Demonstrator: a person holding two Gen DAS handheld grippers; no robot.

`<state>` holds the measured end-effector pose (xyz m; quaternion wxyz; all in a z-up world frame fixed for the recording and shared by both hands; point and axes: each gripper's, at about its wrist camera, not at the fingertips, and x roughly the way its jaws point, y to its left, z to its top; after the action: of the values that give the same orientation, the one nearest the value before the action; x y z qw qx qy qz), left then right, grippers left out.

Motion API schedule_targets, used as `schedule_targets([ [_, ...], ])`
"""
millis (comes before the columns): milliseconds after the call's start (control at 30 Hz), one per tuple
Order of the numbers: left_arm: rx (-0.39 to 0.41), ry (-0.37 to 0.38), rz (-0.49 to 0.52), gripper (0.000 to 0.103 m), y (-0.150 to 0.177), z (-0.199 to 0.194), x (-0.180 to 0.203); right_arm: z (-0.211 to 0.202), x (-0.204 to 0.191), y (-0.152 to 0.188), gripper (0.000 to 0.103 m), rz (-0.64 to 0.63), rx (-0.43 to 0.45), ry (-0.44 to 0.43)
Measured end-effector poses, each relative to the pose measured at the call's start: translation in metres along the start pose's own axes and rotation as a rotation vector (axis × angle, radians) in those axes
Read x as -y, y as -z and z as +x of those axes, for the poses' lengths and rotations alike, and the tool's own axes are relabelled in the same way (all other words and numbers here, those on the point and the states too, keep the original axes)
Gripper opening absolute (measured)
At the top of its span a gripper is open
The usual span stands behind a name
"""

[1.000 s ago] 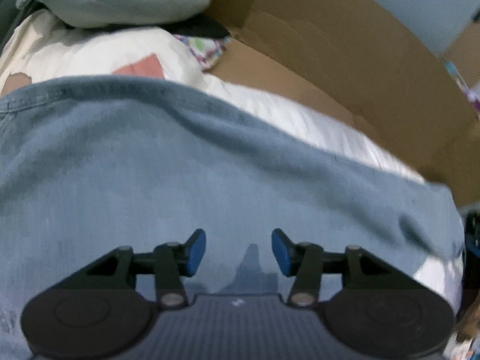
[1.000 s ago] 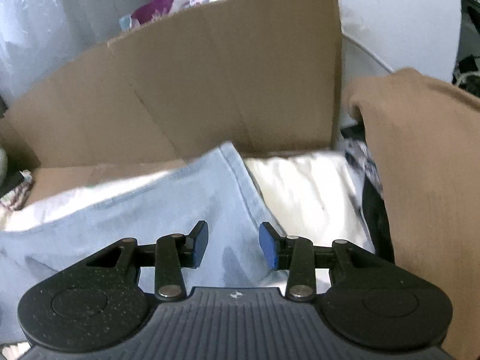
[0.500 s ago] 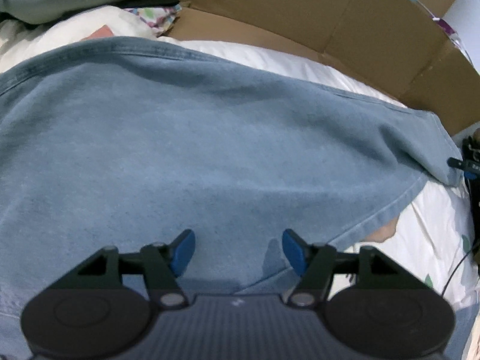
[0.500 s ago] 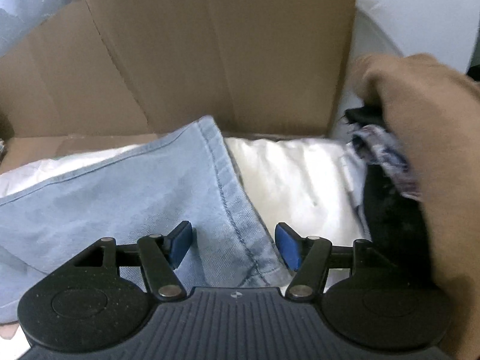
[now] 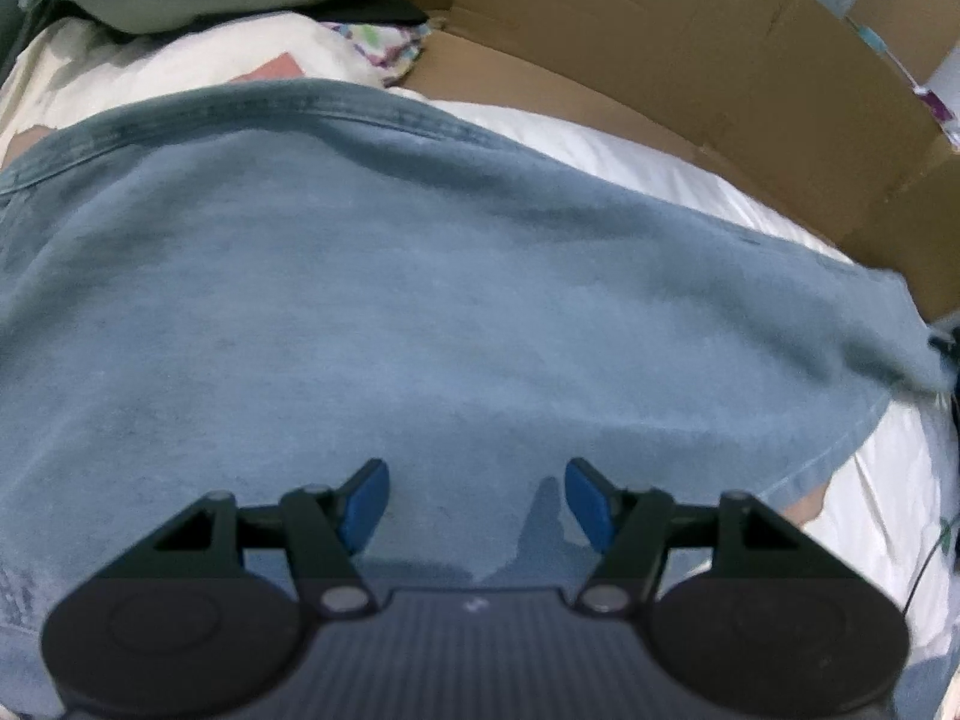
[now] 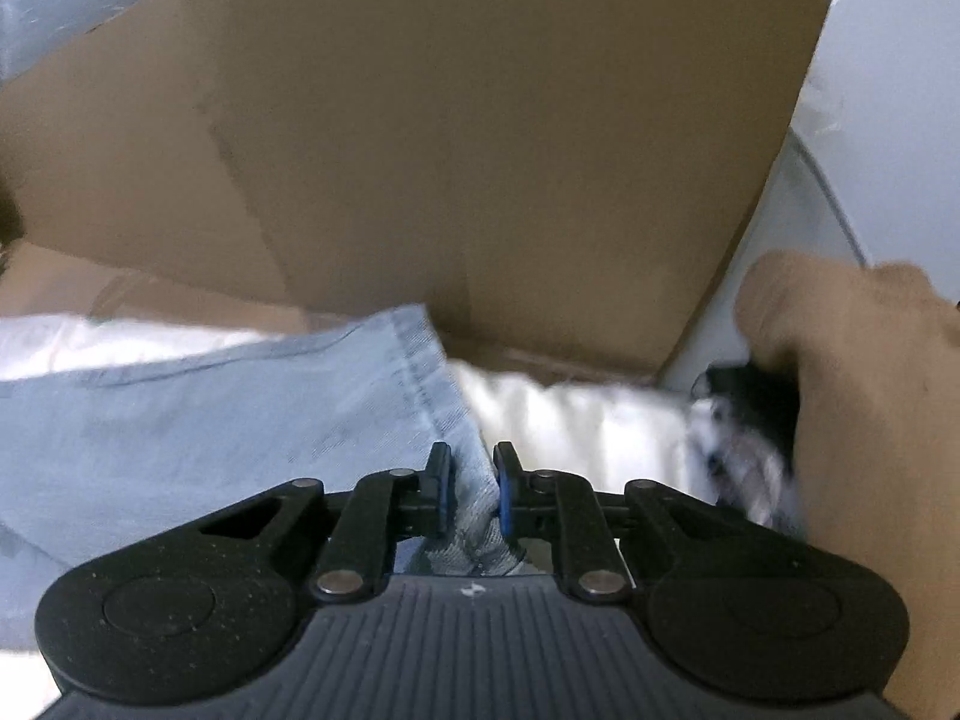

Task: Fold clothes

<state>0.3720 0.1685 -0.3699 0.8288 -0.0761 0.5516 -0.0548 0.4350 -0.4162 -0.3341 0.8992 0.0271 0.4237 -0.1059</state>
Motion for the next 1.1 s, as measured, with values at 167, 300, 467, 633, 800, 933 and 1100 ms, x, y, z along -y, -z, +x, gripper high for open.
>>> schedule_targets([
  [167, -0.01, 0.006, 0.008, 0.068, 0.004, 0.001, 0.001, 0.014, -0.001, -0.015, 0.014, -0.011, -0.027, 0.04],
  [300, -0.002, 0.002, 0.012, 0.068, 0.005, -0.001, -0.002, 0.02, -0.003, -0.027, 0.014, -0.022, -0.03, 0.081],
  [467, 0.005, -0.009, -0.032, 0.068, 0.006, -0.006, -0.014, 0.038, 0.0, -0.019, 0.003, -0.031, -0.125, 0.186],
  [633, 0.038, -0.024, -0.055, 0.068, 0.004, -0.017, -0.026, 0.014, 0.014, -0.02, 0.007, 0.061, -0.033, 0.091],
  [800, 0.066, -0.058, -0.123, 0.068, -0.003, -0.023, -0.045, 0.006, -0.002, -0.032, 0.062, 0.036, 0.046, -0.01],
  [933, 0.086, -0.085, -0.148, 0.068, -0.009, -0.026, -0.053, 0.02, -0.015, -0.037, 0.068, 0.023, 0.034, -0.064],
  [1100, 0.09, -0.096, -0.175, 0.068, -0.008, -0.026, -0.06, 0.046, -0.016, -0.04, 0.068, 0.044, -0.003, -0.089],
])
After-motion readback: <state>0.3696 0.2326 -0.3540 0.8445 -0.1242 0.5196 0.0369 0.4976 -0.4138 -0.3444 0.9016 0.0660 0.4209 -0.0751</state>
